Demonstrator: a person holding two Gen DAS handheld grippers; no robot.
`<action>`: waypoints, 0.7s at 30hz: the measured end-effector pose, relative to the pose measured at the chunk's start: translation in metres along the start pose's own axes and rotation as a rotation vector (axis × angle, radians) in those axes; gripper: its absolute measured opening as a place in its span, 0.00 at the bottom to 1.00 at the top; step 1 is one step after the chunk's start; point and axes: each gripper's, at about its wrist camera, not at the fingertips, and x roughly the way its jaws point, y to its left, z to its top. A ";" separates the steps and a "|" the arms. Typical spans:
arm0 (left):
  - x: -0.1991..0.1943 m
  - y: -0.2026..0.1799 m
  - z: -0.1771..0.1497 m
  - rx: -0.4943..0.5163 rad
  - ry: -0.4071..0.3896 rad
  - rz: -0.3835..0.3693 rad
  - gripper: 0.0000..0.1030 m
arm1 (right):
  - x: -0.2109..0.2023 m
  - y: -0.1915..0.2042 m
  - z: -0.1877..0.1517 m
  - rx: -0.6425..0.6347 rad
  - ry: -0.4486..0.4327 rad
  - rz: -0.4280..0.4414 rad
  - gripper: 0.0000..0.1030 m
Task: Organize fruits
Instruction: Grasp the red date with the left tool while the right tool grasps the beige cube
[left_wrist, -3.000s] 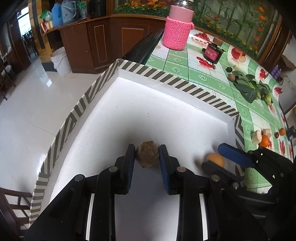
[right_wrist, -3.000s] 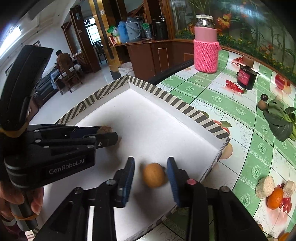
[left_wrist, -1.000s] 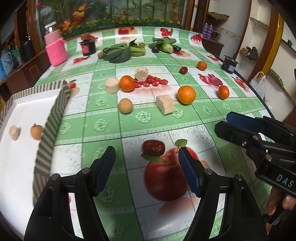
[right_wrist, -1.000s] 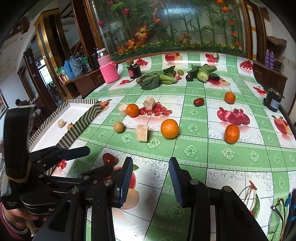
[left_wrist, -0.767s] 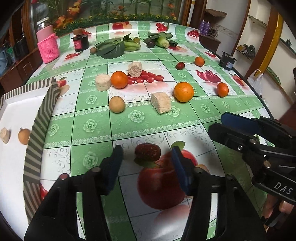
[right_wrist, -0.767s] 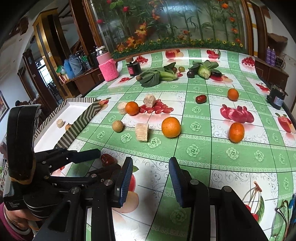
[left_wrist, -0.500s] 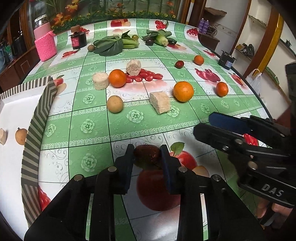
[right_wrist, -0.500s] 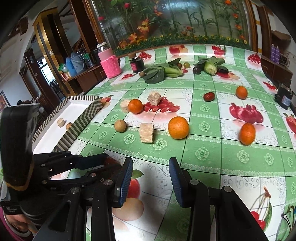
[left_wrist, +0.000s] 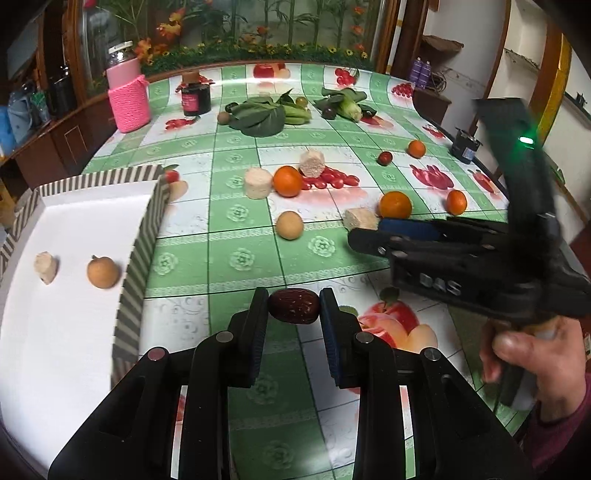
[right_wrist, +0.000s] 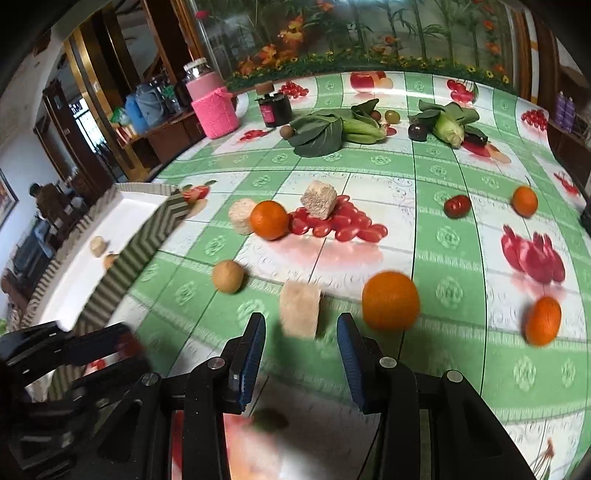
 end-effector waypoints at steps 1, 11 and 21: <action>-0.001 0.001 -0.001 0.003 -0.004 0.007 0.26 | 0.004 0.000 0.002 -0.003 0.004 -0.005 0.38; -0.013 0.014 -0.002 -0.012 -0.037 0.041 0.26 | -0.010 0.002 -0.002 -0.008 -0.024 0.032 0.20; -0.026 0.020 -0.004 -0.014 -0.069 0.082 0.26 | -0.046 0.028 -0.011 -0.029 -0.096 0.091 0.20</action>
